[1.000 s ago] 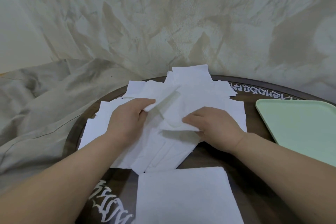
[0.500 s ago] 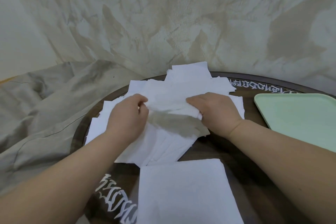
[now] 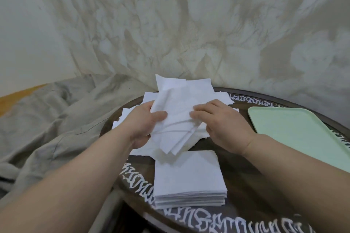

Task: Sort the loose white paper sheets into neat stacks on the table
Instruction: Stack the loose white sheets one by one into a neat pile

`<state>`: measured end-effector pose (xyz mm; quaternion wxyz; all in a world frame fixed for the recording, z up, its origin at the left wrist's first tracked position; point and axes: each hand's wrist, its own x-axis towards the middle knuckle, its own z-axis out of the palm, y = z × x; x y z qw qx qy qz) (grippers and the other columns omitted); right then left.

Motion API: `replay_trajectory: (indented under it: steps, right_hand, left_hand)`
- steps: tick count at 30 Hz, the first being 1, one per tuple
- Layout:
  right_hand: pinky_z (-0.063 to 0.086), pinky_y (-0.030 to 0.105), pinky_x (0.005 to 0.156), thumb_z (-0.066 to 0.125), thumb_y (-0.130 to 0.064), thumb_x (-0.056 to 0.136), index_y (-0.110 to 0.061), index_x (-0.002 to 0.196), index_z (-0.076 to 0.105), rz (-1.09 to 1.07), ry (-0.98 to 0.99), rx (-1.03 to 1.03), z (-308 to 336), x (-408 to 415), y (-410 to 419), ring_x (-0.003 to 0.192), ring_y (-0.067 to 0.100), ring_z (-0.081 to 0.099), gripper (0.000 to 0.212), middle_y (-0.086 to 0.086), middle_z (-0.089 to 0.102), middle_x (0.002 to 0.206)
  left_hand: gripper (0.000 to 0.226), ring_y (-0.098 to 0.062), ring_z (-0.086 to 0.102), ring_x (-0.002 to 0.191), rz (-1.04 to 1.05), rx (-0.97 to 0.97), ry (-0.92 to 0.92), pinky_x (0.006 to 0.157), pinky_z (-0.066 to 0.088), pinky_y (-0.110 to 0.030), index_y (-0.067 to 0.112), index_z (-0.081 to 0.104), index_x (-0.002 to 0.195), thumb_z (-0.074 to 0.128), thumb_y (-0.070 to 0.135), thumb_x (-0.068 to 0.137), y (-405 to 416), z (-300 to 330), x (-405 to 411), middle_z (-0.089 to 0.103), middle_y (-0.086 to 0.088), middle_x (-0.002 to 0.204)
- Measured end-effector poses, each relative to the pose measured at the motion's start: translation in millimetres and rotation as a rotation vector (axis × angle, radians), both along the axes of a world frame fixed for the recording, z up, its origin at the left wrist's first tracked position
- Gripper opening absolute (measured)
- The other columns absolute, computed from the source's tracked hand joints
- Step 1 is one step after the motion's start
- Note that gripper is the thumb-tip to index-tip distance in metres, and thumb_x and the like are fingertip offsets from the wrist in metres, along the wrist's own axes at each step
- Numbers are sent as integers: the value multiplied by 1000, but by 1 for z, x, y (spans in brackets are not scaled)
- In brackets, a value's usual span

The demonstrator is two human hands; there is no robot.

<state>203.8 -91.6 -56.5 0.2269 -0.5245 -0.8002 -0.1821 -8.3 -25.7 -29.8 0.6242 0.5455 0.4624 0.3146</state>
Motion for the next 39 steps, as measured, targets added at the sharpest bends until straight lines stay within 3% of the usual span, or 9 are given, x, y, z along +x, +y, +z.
replay_trajectory:
  steps: [3,8,16,20,24,27,30,35,39]
  right_hand:
    - [46,33,89,51,7,80,-18,116,66,-181,369,-143,15,-11,-32,108,22,54,46,-4,63,119]
    - [47,32,88,51,-9,89,-22,108,67,-261,863,-209,22,-45,-71,88,12,55,28,-11,58,96]
    - [36,24,75,48,-11,91,-23,94,67,-325,996,-5,4,-72,-106,94,12,53,23,-9,51,95]
    - [36,30,74,48,-29,95,-16,77,67,-262,899,-168,6,-75,-107,88,17,50,29,-1,55,85]
    - [27,32,56,45,-42,95,-13,52,42,-314,734,-332,-3,-76,-105,61,17,42,52,3,45,61]
    - [31,30,55,53,-40,91,-2,61,52,-289,865,-421,-4,-76,-101,54,15,40,49,4,45,57]
    - [42,30,64,62,-30,87,-6,68,64,-228,1029,-420,-5,-75,-99,58,12,48,31,1,58,63]
    - [45,27,81,68,-26,82,-9,74,67,-205,1158,-408,-11,-70,-94,96,17,63,20,-1,68,99]
    - [54,34,81,73,-26,79,-7,84,69,-84,1317,-513,-10,-66,-94,86,15,69,20,-6,72,89]
  left_hand:
    - [22,-33,68,96,38,20,-24,89,52,-49,14,65,105,54,0,92,-26,6,-13,71,-10,108]
    - [20,-35,67,98,75,44,-90,88,53,-48,11,63,108,55,1,92,-70,5,-26,70,-12,108]
    - [24,-30,69,95,156,69,-146,82,55,-42,9,63,113,53,1,94,-110,-24,-46,71,-11,106]
    - [21,-27,69,91,110,119,-133,79,56,-40,10,64,109,54,1,93,-108,-33,-47,72,-10,104]
    - [22,-25,69,91,63,142,-127,79,56,-39,14,65,104,53,0,92,-111,-36,-40,72,-8,103]
    - [23,-24,70,90,53,156,-130,79,56,-38,16,67,101,53,-1,92,-109,-38,-38,73,-6,100]
    - [24,-17,71,81,29,151,-155,70,58,-30,16,66,97,55,-4,90,-108,-40,-38,75,-2,92]
    - [28,-24,70,87,-20,134,-122,70,56,-32,11,66,107,59,-6,85,-104,-43,-42,73,-9,101]
    - [34,-24,68,89,-130,127,-112,75,55,-33,9,66,109,64,2,76,-102,-40,-45,72,-10,104]
